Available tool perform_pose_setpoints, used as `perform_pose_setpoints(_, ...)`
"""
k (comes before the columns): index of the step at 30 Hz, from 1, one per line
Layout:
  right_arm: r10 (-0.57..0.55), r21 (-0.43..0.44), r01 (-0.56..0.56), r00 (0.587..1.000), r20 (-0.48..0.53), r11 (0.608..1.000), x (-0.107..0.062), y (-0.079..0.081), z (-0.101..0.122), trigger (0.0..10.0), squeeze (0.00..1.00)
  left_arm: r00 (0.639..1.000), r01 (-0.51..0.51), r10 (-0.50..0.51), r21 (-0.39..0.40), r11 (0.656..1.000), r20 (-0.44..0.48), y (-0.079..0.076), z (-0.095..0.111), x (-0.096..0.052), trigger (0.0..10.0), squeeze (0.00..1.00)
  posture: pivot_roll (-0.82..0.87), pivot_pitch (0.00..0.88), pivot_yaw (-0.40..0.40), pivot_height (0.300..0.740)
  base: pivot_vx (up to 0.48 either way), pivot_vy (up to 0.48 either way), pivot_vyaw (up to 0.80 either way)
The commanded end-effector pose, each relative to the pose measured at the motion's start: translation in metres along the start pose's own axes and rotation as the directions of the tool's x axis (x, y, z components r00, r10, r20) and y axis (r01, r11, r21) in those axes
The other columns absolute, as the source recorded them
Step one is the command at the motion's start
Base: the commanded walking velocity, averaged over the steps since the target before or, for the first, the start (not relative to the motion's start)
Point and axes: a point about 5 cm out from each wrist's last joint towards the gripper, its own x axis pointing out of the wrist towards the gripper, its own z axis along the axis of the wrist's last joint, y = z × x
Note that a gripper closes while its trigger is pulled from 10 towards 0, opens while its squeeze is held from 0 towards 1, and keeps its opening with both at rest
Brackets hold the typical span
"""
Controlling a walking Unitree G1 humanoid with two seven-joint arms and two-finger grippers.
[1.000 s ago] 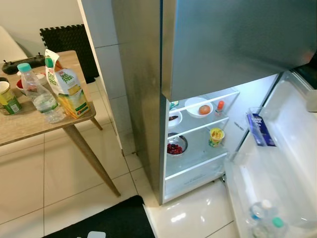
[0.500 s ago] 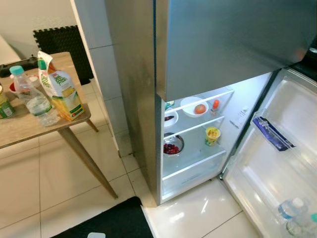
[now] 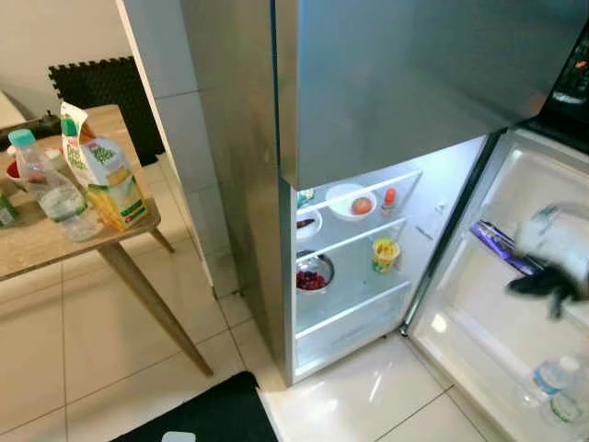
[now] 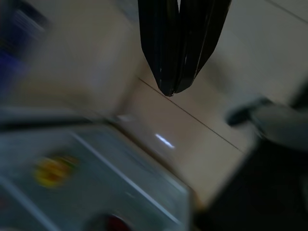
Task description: Restocking fridge
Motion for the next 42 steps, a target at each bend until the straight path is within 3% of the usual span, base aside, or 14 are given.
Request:
perform_pose_setpoints(1, -0.075, 0.14, 0.068, 0.996, 0.053, 0.988, 0.031, 0.016, -0.014, 10.0, 0.0, 1.0, -0.011, 0.011, -0.013, 1.0, 0.003, 0.001, 0.0, 0.0, 10.0, 0.0, -0.1, 0.026, -0.034, 0.74, 0.0, 0.0, 0.0)
perform_pose_setpoints(3, -0.113, 0.225, 0.095, 0.991, 0.07, 0.97, 0.048, 0.027, -0.021, 10.0, 0.0, 1.0, -0.013, 0.013, -0.018, 1.0, 0.009, 0.001, 0.001, 0.0, 10.0, 0.0, -0.09, 0.025, -0.037, 0.74, 0.0, 0.0, 0.0)
perform_pose_setpoints(6, -0.191, 0.488, 0.17, 0.982, -0.006, 0.856, 0.087, 0.074, -0.055, 10.0, 0.0, 1.0, -0.013, 0.014, -0.023, 1.0, 0.027, 0.0, 0.007, 0.001, 10.0, 0.0, -0.09, 0.025, -0.033, 0.74, 0.0, 0.0, 0.0)
perform_pose_setpoints(7, -0.199, 0.576, 0.188, 0.979, -0.044, 0.796, 0.095, 0.089, -0.066, 10.0, 0.0, 0.999, -0.014, 0.015, -0.02, 1.0, 0.034, 0.0, 0.009, 0.001, 10.0, 0.0, -0.09, 0.026, -0.03, 0.74, 0.0, 0.0, -0.63)
perform_pose_setpoints(8, -0.212, 0.707, 0.221, 0.972, -0.102, 0.672, 0.104, 0.114, -0.082, 10.0, 0.0, 0.999, -0.019, 0.02, -0.017, 1.0, 0.049, 0.002, 0.013, 0.002, 10.0, 0.0, -0.09, 0.026, -0.03, 0.74, 0.0, 0.0, -0.71)
perform_pose_setpoints(10, -0.212, 0.707, 0.221, 0.972, -0.102, 0.672, 0.104, 0.114, -0.082, 10.0, 0.0, 0.999, -0.019, 0.02, -0.017, 1.0, 0.049, 0.002, 0.013, 0.002, 10.0, 0.0, -0.09, 0.026, -0.03, 0.74, 0.0, 0.0, -0.71)
perform_pose_setpoints(13, -0.222, 0.822, 0.328, 0.942, -0.251, 0.465, 0.111, 0.157, -0.11, 10.0, 0.0, 0.997, -0.025, 0.026, -0.019, 1.0, 0.072, 0.005, 0.018, 0.002, 10.0, 0.0, -0.09, 0.018, -0.026, 0.74, 0.0, 0.0, -0.75)
perform_pose_setpoints(14, -0.222, 0.822, 0.328, 0.942, -0.251, 0.465, 0.111, 0.157, -0.11, 10.0, 0.0, 0.997, -0.025, 0.026, -0.019, 1.0, 0.072, 0.005, 0.018, 0.002, 10.0, 0.0, -0.09, 0.018, -0.026, 0.74, 0.0, 0.0, -0.76)
perform_pose_setpoints(16, -0.162, 0.823, 0.408, 0.913, -0.375, 0.395, 0.112, 0.198, -0.131, 10.0, 0.0, 0.996, -0.025, 0.025, -0.004, 1.0, 0.09, 0.005, 0.02, 0.002, 10.0, 0.0, -0.08, 0.01, -0.02, 0.74, 0.0, 0.0, -0.76)
perform_pose_setpoints(17, -0.162, 0.823, 0.408, 0.913, -0.375, 0.395, 0.112, 0.198, -0.131, 10.0, 0.0, 0.996, -0.025, 0.025, -0.004, 1.0, 0.09, 0.005, 0.02, 0.002, 10.0, 0.0, -0.08, 0.01, -0.02, 0.74, 0.0, 0.0, -0.76)
perform_pose_setpoints(20, -0.039, 0.803, 0.473, 0.868, -0.494, 0.362, 0.11, 0.253, -0.15, 10.0, 0.0, 0.995, -0.024, 0.023, 0.006, 1.0, 0.099, 0.004, 0.02, 0.002, 10.0, 0.0, -0.08, 0.008, -0.022, 0.74, 0.0, 0.0, -0.76)
perform_pose_setpoints(22, 0.002, 0.797, 0.482, 0.855, -0.518, 0.363, 0.111, 0.273, -0.152, 10.0, 0.0, 0.995, -0.016, 0.015, 0.01, 1.0, 0.098, 0.002, 0.018, 0.001, 10.0, 0.0, -0.08, 0.006, -0.016, 0.74, 0.0, 0.0, -0.76)
perform_pose_setpoints(35, -0.111, 0.775, 0.501, 0.859, -0.5, 0.386, 0.123, 0.239, -0.136, 10.0, 0.0, 0.993, -0.001, 0.004, -0.022, 1.0, 0.119, 0.0, 0.024, 0.002, 10.0, 0.0, -0.08, 0.002, -0.01, 0.74, 0.0, 0.0, -0.76)
perform_pose_setpoints(42, -0.115, 0.772, 0.502, 0.858, -0.5, 0.391, 0.125, 0.238, -0.134, 10.0, 0.0, 0.993, 0.046, -0.043, -0.026, 0.999, 0.108, -0.004, 0.022, 0.002, 10.0, 0.0, -0.08, 0.002, -0.01, 0.74, 0.0, 0.0, -0.77)
